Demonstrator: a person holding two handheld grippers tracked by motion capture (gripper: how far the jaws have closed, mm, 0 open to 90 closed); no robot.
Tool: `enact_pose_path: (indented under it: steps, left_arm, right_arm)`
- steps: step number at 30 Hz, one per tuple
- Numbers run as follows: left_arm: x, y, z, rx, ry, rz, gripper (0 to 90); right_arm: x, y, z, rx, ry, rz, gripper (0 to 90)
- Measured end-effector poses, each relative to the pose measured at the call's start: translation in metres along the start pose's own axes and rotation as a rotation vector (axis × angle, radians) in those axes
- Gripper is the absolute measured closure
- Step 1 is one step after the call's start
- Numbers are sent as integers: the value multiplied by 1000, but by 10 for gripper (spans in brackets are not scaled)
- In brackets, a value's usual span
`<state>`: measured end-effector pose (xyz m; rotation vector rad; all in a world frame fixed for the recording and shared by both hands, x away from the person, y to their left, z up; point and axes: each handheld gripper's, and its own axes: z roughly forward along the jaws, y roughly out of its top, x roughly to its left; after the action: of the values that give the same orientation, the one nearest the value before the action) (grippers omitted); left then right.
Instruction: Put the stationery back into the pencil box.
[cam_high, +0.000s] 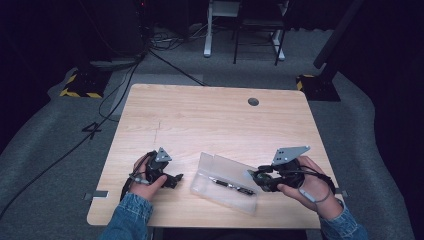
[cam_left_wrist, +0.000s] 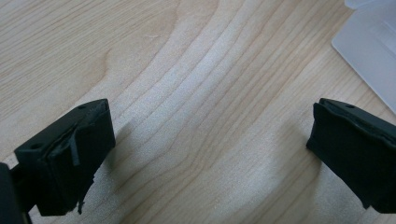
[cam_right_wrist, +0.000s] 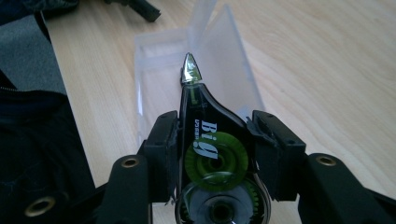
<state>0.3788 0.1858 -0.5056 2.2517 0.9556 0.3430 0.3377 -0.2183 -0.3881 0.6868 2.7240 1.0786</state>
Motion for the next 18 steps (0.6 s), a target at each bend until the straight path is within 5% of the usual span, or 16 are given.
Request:
enact_pose_path:
  steps: [18]
  left_arm:
    - [0, 0, 0, 0, 0, 0, 6]
  right_arm:
    - [18, -1, 38, 78, 87, -45, 535]
